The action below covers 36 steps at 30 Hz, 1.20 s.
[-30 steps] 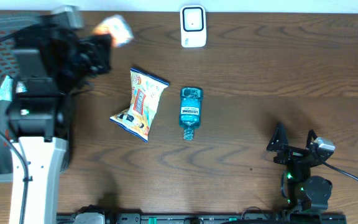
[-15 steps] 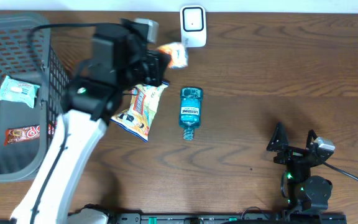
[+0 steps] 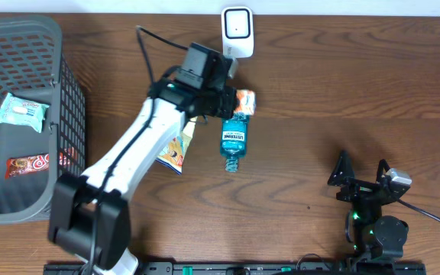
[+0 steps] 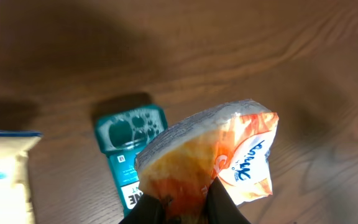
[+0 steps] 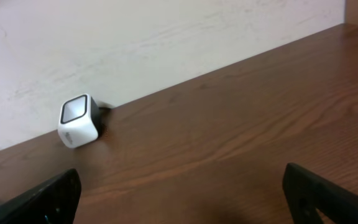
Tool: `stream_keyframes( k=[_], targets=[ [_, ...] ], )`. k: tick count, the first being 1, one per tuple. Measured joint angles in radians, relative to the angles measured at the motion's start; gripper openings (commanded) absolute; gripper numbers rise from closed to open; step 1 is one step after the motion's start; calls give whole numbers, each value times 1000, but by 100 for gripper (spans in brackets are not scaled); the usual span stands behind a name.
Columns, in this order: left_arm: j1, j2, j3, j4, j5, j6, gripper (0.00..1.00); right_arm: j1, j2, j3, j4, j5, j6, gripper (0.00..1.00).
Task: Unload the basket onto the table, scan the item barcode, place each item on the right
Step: 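Carry the orange packet right and lower it beside the bottle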
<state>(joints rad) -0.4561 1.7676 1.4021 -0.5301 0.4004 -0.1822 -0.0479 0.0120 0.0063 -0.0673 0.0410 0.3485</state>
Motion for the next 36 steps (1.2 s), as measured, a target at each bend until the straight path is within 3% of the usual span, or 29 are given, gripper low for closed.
stream_keyframes(
  k=[11, 18, 27, 36],
  targets=[
    [-169, 156, 0, 111, -15, 1, 8, 0, 0, 0, 0, 0, 0, 99],
    [-247, 241, 0, 119, -105, 1, 8, 0, 0, 0, 0, 0, 0, 99],
    [-260, 248, 0, 120, -159, 10, 82, 0, 0, 0, 0, 0, 0, 99],
    [-260, 209, 0, 119, -168, 7, 94, 0, 0, 0, 0, 0, 0, 99]
  ],
)
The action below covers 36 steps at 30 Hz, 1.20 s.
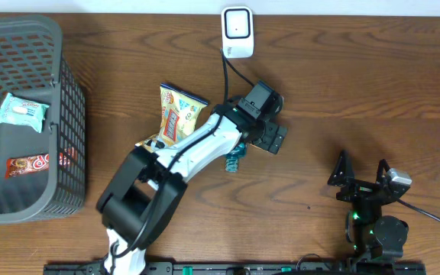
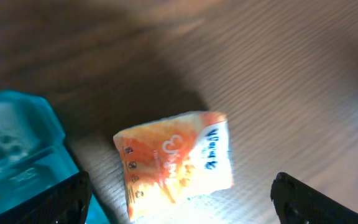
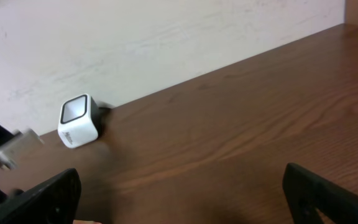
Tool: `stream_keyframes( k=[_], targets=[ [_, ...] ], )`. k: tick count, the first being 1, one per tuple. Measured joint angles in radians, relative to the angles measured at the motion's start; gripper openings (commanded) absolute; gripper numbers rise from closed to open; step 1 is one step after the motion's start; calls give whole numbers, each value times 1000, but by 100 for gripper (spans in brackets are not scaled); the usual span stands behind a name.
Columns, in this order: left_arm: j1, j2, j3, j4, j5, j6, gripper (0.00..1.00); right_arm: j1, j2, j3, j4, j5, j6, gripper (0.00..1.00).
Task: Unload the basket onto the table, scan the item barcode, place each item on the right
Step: 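Carry the orange packet right and lower it beside the bottle, then open the left gripper and move it back into the basket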
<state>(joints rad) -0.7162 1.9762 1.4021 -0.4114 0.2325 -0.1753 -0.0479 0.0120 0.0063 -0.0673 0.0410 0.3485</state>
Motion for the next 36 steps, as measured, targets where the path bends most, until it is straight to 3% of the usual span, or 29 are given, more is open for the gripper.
stream_keyframes(
  k=[9, 20, 26, 36],
  targets=[
    [0, -284, 0, 2, -51, 0, 98, 0, 0, 0, 0, 0, 0, 99],
    [20, -564, 0, 1, -341, 1, 98, 0, 0, 0, 0, 0, 0, 99],
    [121, -671, 0, 1, -443, 12, 98, 0, 0, 0, 0, 0, 0, 99],
    [391, -783, 1, 11, -479, 16, 98, 0, 0, 0, 0, 0, 0, 99]
  ],
)
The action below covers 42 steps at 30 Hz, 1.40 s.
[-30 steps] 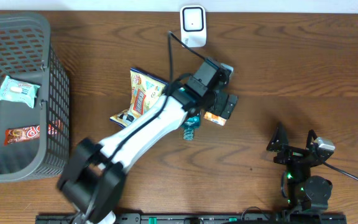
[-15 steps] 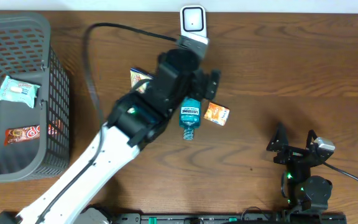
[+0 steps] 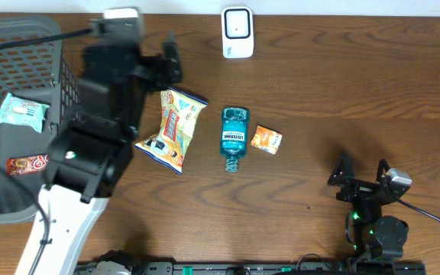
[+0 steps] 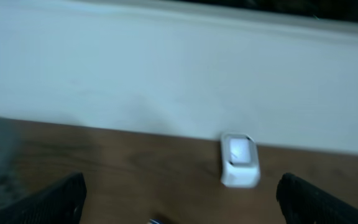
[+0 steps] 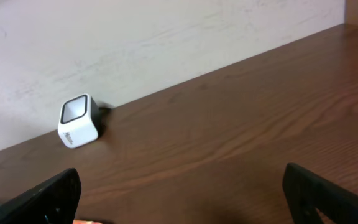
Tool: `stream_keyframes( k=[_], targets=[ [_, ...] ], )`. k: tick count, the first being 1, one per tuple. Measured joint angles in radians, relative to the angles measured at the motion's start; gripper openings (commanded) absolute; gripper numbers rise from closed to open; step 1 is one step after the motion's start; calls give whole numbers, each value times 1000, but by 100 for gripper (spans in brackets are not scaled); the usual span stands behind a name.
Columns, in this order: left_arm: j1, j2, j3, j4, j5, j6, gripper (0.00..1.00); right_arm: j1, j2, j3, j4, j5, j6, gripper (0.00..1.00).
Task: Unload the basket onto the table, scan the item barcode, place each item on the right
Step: 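Open the left gripper and move it back into the basket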
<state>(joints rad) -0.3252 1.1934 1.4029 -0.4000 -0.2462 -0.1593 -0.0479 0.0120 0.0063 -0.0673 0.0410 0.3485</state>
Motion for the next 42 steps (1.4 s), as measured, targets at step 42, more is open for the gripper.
stream_keyframes(
  k=[42],
  targets=[
    [696, 139, 5, -161, -74, -282, 98, 0, 0, 0, 0, 0, 0, 99]
  ],
)
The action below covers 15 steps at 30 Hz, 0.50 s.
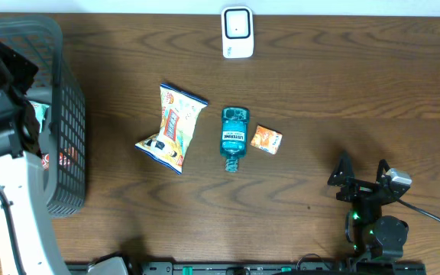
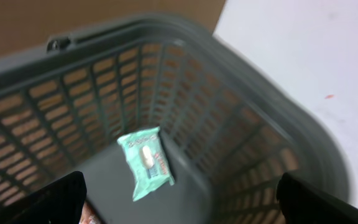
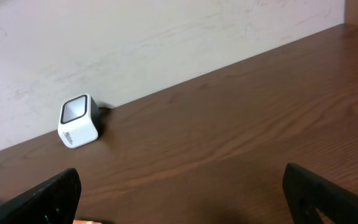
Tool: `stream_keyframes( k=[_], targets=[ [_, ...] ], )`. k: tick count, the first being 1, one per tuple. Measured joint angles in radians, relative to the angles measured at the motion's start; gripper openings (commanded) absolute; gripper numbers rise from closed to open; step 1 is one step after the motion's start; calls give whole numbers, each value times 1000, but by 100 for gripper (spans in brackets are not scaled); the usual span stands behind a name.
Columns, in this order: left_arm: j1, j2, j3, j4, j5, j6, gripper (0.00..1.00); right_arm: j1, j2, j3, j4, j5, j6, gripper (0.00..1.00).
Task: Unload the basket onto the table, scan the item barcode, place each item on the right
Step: 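Open the left gripper and move it back into the basket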
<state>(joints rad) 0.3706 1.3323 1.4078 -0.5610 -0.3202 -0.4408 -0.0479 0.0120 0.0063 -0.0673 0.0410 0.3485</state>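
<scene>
The white scanner (image 1: 237,32) stands at the table's back edge, also in the right wrist view (image 3: 78,121). A small orange packet (image 1: 266,140) lies right of a teal mouthwash bottle (image 1: 234,137); a yellow snack bag (image 1: 173,127) lies to the bottle's left. My left gripper (image 2: 182,198) hangs open and empty over the grey basket (image 2: 247,112), above a mint-green packet (image 2: 146,163). My right gripper (image 1: 362,173) rests open at the front right, holding nothing.
The basket (image 1: 69,114) fills the left side of the table, with a red candy bar (image 1: 61,159) showing through its mesh. A pale wall (image 3: 166,37) runs behind the scanner. My left arm (image 1: 14,198) covers the basket's front part.
My left arm has gone from the table's back left, facing the wall and scanner, to above the basket, looking down at the mint-green packet. The items on the table and the right arm are unchanged.
My left gripper was shut on the orange packet, held up near the scanner. Then it was open with the packet lying right of the bottle. Then the arm was at the back left beside the basket, and now over the basket. The right arm stayed still.
</scene>
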Motion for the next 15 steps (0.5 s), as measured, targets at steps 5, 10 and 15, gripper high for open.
stream_keyframes(
  k=[5, 10, 15],
  targets=[
    [58, 57, 1, -66, 0, -58, 98, 0, 0, 0, 0, 0, 0, 99],
    [97, 136, 1, -72, 0, -81, 98, 0, 0, 0, 0, 0, 0, 99],
    [117, 235, 1, -73, 0, -87, 98, 0, 0, 0, 0, 0, 0, 99]
  ],
)
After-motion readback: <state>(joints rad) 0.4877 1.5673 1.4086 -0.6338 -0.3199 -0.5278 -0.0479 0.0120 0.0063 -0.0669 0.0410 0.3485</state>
